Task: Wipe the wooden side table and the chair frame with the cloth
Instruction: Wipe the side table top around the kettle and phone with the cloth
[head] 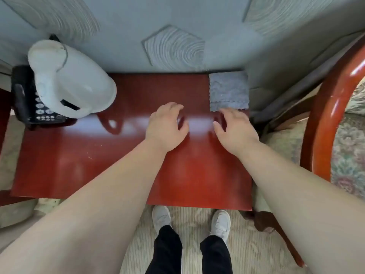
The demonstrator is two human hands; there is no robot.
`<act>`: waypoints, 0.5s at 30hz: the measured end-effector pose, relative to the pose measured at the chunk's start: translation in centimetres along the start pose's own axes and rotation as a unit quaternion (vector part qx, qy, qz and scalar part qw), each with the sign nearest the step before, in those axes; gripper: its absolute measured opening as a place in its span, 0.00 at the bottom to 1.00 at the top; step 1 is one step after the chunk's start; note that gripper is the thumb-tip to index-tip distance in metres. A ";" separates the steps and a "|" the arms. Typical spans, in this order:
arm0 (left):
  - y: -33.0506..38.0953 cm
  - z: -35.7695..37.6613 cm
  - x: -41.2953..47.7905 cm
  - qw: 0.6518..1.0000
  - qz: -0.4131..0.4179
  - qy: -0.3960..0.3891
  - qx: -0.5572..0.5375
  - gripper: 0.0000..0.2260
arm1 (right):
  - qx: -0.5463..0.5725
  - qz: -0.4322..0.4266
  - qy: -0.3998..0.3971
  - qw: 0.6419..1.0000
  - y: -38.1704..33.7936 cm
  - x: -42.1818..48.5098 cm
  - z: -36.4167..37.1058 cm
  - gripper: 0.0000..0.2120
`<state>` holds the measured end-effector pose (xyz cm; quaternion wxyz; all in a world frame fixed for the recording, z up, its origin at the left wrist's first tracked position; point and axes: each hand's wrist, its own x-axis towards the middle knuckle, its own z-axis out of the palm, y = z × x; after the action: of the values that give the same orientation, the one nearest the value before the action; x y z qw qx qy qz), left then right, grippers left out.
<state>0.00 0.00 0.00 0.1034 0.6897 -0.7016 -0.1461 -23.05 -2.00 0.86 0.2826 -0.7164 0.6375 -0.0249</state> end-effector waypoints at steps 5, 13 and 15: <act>-1.4 2.6 2.5 0.998 -0.028 -0.031 0.038 0.29 | -0.041 -0.006 0.057 0.998 1.9 4.3 1.2 0.24; -1.1 6.4 5.0 0.996 -0.023 -0.024 0.081 0.32 | -0.085 -0.020 0.205 0.975 2.5 9.0 2.9 0.20; -1.2 6.7 4.8 0.996 -0.020 -0.009 0.091 0.31 | -0.082 -0.032 0.202 0.976 2.7 9.9 3.1 0.23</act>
<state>-1.36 -4.42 -6.97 0.0317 0.7086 -0.6992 -0.0898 -22.41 -10.13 -6.19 0.0877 -0.7371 0.6582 -0.1255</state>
